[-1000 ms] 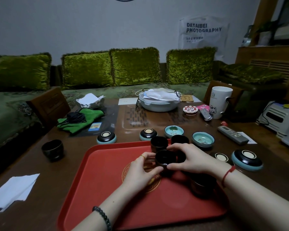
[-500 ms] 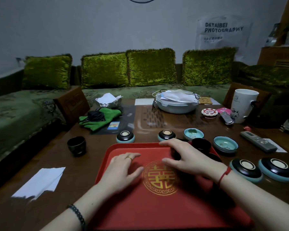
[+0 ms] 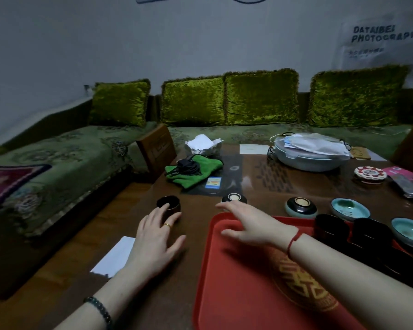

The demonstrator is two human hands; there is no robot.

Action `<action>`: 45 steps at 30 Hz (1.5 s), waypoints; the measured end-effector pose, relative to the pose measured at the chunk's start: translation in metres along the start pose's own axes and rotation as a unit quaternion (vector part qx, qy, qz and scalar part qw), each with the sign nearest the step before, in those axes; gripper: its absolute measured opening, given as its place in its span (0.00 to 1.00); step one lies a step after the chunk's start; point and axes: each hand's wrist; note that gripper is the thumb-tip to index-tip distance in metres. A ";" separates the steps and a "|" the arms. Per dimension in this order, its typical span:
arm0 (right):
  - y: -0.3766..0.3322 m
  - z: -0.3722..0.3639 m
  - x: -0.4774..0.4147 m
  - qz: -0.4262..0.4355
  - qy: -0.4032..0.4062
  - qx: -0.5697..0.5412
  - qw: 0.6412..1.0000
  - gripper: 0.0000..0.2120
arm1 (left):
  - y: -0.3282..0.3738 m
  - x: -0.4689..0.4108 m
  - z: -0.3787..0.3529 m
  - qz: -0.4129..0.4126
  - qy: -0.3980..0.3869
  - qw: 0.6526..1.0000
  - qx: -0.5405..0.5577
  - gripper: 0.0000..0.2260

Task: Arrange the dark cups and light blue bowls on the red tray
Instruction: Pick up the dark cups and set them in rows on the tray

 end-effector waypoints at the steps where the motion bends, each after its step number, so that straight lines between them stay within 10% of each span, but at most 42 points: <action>1: -0.005 -0.003 -0.009 0.006 -0.005 0.004 1.000 0.30 | -0.006 -0.001 0.000 0.009 0.004 1.000 0.001 0.26; 27: -0.037 -0.065 -0.115 -0.005 0.015 -0.069 0.997 0.33 | -0.056 -0.050 -0.021 0.132 -0.022 0.976 0.173 0.22; 45: -0.016 -0.006 -0.009 -0.006 0.167 -0.192 0.967 0.31 | 0.036 -0.027 0.006 0.016 0.064 0.910 0.408 0.17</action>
Point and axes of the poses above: each hand's wrist, its own x-axis away from the middle knuckle, its own z-axis out of the back of the hand, y = z × x, and after that the axes turned 2 degrees about x, right-handed
